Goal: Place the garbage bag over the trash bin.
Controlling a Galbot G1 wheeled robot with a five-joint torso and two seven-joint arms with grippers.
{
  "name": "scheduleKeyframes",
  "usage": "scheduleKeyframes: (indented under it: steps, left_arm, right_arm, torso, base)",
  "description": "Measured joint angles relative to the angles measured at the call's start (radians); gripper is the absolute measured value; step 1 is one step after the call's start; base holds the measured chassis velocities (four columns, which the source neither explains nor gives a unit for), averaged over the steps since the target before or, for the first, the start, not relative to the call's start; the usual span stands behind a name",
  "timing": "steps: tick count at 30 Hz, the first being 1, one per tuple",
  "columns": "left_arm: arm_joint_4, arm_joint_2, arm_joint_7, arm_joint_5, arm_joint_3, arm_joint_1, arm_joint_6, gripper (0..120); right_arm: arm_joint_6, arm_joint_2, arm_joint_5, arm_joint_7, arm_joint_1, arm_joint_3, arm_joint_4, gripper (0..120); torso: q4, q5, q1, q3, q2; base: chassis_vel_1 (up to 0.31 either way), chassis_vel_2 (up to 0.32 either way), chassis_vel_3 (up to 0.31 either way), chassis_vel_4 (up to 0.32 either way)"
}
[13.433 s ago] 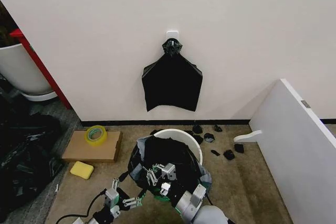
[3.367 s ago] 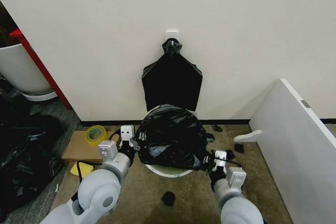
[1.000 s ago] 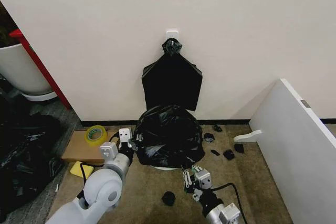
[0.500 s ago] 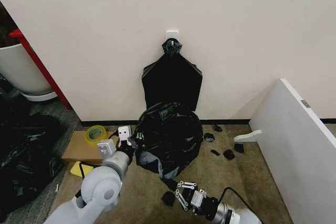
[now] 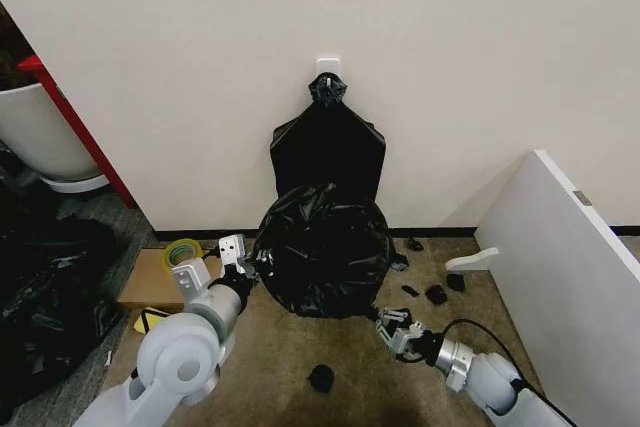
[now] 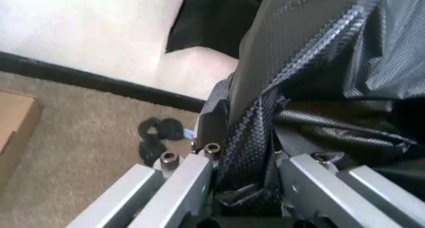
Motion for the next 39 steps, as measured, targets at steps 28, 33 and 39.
scheduleKeyframes:
  steps: [28, 33, 39]
  left_arm:
    - [0.128, -0.036, 0.105, 0.238, 0.077, 0.018, -0.138, 0]
    - [0.133, -0.043, 0.133, 0.298, 0.082, 0.026, -0.195, 0]
    - [0.151, -0.055, 0.174, 0.386, 0.096, 0.024, -0.257, 0]
  right_arm:
    - [-0.339, -0.095, 0.675, -0.116, -0.166, 0.123, 0.508, 29]
    - [-0.635, -0.111, 0.562, 0.378, -0.160, -0.061, 0.699, 11]
    - [-0.950, -0.105, 0.665, 0.718, -0.123, -0.219, 0.893, 0]
  torso:
    - [-0.0002, -0.0004, 0.000, 0.000, 0.000]
    - [0.0001, -0.0004, 0.000, 0.000, 0.000]
    - [0.0001, -0.0006, 0.000, 0.000, 0.000]
  base:
    - [0.000, 0.000, 0.000, 0.000]
    - [0.000, 0.000, 0.000, 0.000]
    - [0.000, 0.000, 0.000, 0.000]
